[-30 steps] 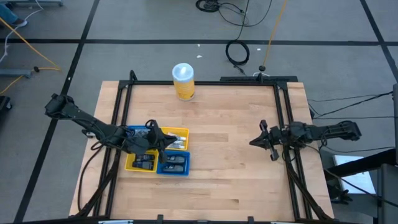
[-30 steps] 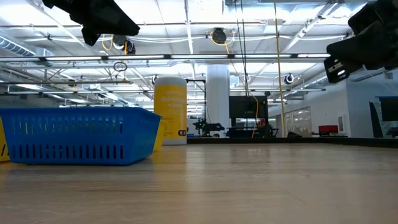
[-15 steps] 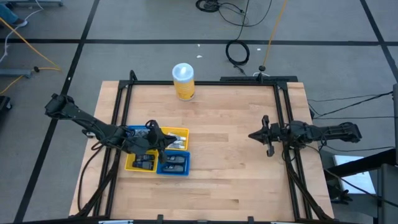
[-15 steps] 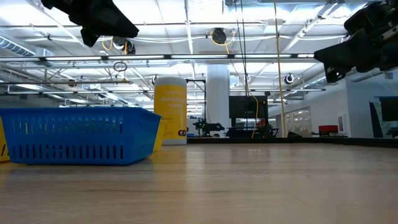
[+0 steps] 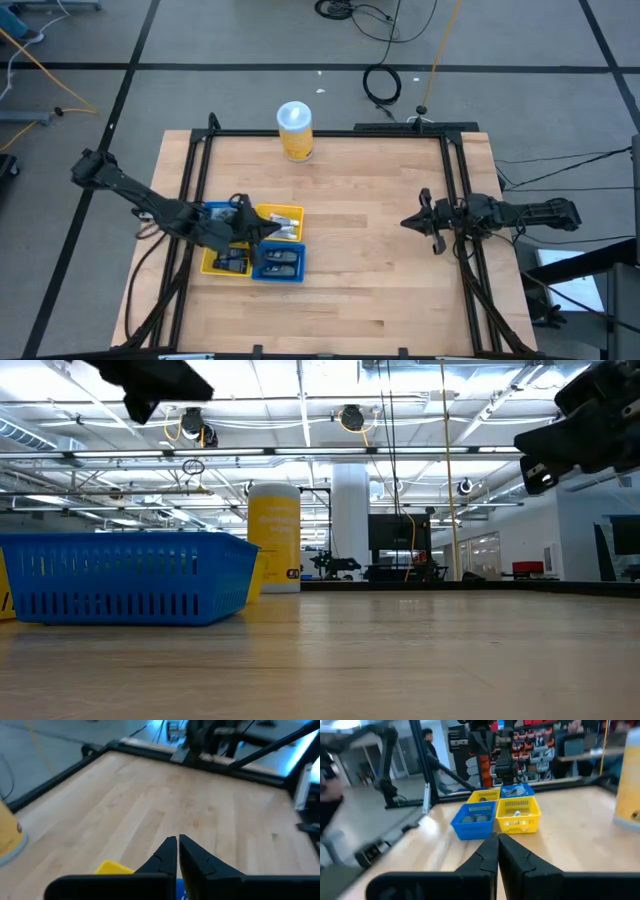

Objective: Pick & Place Travel size toiletries
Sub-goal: Return to Home Position

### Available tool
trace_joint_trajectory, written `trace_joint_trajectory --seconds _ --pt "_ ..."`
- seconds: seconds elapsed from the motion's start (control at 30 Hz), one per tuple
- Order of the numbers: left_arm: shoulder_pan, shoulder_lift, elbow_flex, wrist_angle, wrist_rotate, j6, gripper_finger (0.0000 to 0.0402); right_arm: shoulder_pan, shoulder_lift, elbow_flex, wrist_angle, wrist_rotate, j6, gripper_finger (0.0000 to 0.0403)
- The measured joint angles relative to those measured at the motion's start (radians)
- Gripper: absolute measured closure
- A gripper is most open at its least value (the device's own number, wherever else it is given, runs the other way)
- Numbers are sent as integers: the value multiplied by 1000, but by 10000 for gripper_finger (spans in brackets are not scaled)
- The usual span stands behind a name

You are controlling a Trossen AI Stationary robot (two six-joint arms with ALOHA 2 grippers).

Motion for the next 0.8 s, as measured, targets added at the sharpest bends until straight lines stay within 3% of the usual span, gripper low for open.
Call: trace_joint_trajectory --seconds 0.13,0.27,0.53,0.8 --pt "-11 -110 -22 -50 1 58 399 0 0 0 14 -1 124 402" --pt "8 -282 -124 -32 46 135 391 0 0 0 18 -1 130 399" --pt "110 -579 -414 173 366 312 397 0 0 0 23 -2 123 397" --pt "309 -746 -528 192 673 376 395 0 0 0 24 -2 123 398"
